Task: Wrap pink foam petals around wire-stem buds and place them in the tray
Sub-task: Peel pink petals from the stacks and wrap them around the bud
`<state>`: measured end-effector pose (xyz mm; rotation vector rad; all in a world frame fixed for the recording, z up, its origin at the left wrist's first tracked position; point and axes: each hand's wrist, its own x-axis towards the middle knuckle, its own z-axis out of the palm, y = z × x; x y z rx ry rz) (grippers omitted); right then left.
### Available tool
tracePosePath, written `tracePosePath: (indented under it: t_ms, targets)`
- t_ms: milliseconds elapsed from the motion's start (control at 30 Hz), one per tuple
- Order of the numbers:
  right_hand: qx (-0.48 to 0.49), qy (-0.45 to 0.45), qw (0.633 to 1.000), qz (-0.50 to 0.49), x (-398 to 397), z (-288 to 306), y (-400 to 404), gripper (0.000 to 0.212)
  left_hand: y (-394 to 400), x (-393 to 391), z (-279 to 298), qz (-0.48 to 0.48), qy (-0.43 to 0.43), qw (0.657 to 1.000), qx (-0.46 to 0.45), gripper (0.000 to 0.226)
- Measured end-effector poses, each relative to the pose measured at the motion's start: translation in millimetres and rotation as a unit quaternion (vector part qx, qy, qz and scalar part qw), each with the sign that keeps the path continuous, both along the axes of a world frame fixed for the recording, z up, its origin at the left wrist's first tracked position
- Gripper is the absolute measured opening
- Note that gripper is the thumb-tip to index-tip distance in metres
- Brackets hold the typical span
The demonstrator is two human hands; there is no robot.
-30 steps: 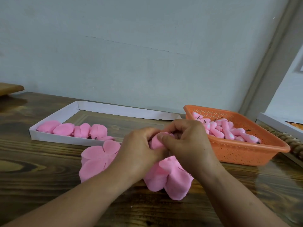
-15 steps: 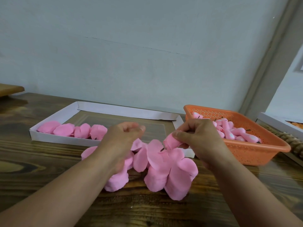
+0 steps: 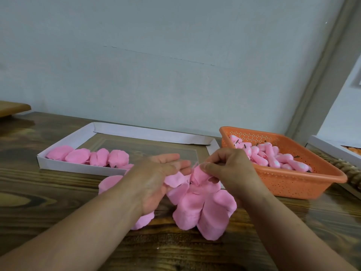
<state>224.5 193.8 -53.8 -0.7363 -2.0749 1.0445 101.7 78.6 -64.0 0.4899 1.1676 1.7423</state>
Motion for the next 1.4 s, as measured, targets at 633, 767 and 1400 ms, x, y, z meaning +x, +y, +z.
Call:
tracePosePath:
  t_ms: [633, 767, 1400]
  targets:
    - [-0.156, 0.051, 0.971, 0.176, 13.3, 12.5, 2.9, 0.01, 2.0, -7.5, 28.6, 0.031, 0.4, 0.91, 0.104, 0.043]
    - [-0.214, 0.039, 0.947, 0.235, 11.7, 14.7, -7.4, 0.007, 3.8, -8.8, 24.1, 0.079, 0.426, 0.894, 0.119, 0.046]
    - [-0.215, 0.103, 0.947, 0.214, 20.5, 26.2, -3.1, 0.009, -1.0, -6.1, 7.9, -0.195, -0.02, 0.979, -0.055, 0.088]
